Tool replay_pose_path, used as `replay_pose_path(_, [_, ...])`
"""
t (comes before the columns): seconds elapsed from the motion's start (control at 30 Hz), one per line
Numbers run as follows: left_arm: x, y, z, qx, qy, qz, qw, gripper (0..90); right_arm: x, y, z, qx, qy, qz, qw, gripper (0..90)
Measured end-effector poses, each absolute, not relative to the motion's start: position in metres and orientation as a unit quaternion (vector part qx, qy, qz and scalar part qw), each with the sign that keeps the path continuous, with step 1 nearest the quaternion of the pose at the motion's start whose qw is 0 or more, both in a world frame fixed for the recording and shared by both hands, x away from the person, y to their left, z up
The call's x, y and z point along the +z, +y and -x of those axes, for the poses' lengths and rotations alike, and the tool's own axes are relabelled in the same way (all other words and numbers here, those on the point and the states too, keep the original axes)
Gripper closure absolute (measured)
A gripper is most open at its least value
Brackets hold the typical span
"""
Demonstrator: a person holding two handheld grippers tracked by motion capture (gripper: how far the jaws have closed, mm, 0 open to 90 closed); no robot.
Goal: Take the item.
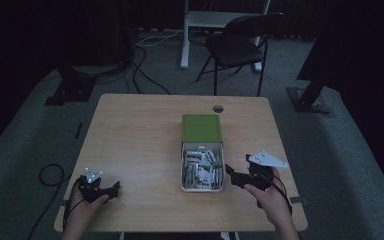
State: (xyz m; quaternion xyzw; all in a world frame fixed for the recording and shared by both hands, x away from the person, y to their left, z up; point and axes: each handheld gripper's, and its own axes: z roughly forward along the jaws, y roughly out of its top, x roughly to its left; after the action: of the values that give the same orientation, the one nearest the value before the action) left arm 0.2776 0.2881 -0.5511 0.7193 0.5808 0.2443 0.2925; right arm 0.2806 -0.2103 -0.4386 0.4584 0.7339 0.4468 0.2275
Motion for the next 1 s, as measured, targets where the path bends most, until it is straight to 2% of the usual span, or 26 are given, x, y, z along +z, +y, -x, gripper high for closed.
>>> replay_pose_path(0.43, [-0.551,0.288,-0.278,0.244,0.581,-0.719,0.293,10.4,-0.427,-0.178,-0.276,0.47,0.751,-0.414,0.21,20.7])
replay_pose_path(0.87, [-0.551,0.288,-0.278,0.244,0.581,-0.719,0.293,10.4,-0.433,-0.147,-0.274,0.476,0.766,-0.39,0.189,20.7])
replay_pose_path(1.0, [-0.551,0.288,-0.278,0.244,0.581,-0.719,0.293,10.4,-0.436,-0.14,-0.274,0.481,0.767,-0.387,0.176,23.8])
